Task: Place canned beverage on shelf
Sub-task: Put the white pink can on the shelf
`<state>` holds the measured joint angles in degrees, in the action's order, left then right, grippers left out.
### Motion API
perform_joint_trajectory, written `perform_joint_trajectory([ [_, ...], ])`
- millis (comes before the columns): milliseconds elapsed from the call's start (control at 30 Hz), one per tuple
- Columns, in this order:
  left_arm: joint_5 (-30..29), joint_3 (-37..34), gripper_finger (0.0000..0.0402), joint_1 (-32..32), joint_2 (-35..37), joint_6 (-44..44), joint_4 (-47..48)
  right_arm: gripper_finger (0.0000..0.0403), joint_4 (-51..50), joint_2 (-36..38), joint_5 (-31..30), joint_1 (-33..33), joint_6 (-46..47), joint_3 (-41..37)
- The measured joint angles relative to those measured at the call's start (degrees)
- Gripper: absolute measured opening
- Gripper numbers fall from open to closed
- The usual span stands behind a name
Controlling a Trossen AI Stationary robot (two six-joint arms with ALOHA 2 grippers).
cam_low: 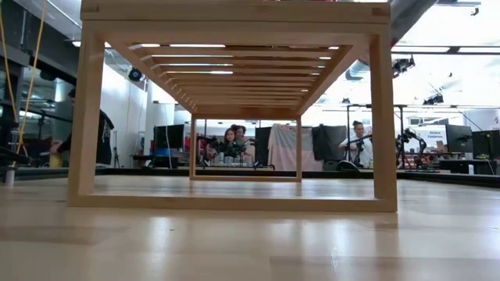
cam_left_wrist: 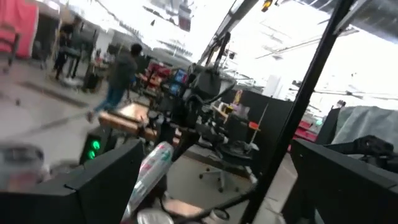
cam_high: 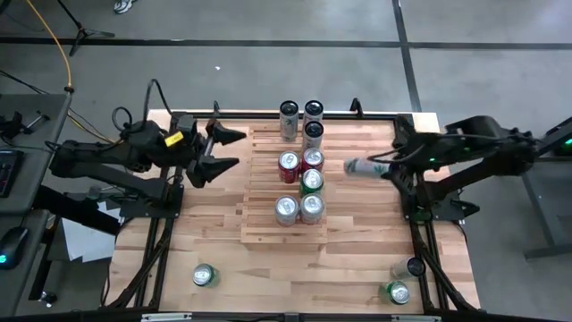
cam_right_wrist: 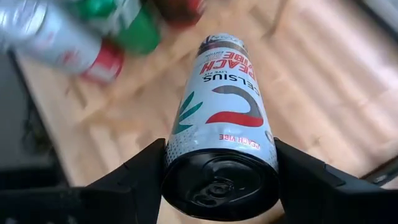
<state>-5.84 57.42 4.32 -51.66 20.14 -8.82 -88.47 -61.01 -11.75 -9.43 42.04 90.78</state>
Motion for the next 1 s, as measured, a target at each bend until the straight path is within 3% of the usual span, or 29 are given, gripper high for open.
perform_joint_trajectory([
  [267,-7.01,6.68,0.0400,-0.02,-0.91,-14.00,1.37,0.0233,5.43,2.68,-19.08,0.02,-0.90,0.00],
  [500,-10.41,7.75,0.0400,-0.02,-0.92,-18.35,1.48,0.0233,21.78,2.16,-29.79,0.07,-10.06,0.00],
  [733,-10.39,7.75,0.0400,-0.04,-0.94,-19.38,2.89,0.0233,43.93,0.77,-30.65,0.07,-23.90,0.00],
  [1000,-7.38,7.75,0.0400,-0.07,-0.94,-18.51,4.93,0.0233,58.14,-5.26,-20.87,0.07,-31.35,0.00],
])
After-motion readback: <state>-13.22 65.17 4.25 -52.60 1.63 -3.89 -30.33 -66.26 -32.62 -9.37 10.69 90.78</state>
